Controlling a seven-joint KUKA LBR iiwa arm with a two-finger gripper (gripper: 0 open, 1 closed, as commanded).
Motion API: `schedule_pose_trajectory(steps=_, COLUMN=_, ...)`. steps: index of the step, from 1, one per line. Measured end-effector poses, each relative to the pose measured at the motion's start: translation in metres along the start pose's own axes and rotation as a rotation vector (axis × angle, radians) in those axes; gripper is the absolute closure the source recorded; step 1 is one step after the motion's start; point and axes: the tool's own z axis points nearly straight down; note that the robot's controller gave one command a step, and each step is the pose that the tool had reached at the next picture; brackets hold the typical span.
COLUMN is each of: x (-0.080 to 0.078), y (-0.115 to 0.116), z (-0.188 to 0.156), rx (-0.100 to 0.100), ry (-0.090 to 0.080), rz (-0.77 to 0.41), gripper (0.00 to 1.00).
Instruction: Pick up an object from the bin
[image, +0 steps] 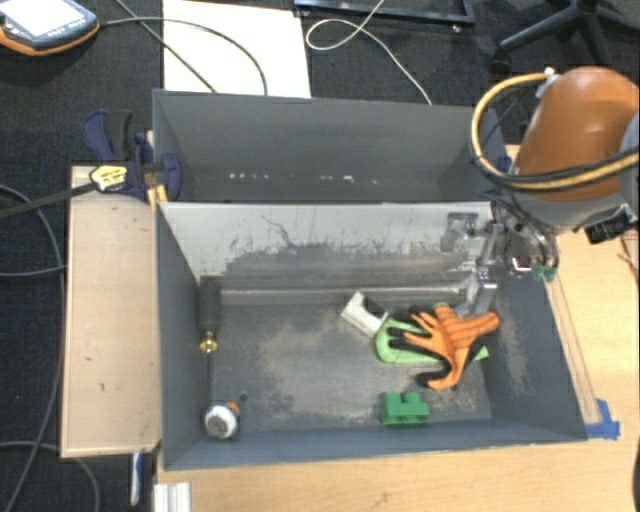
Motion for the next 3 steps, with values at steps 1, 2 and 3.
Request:
schedule_pose_trajectory(steps=1, x=-0.001, y=0.0, z=-0.005, rx=0.001, ry=-0.009, rz=-0.002, gripper=0.0)
schedule_pose_trajectory(steps=2, x=0.002, y=0.017, z=0.084, rx=0.001, ry=-0.009, rz=-0.083, gripper=0.0)
schedule_pose_trajectory(steps=3, x=0.029, y=0.01, z=0.13, rx=-0.002, ry=0.003, rz=-0.031, gripper=0.0)
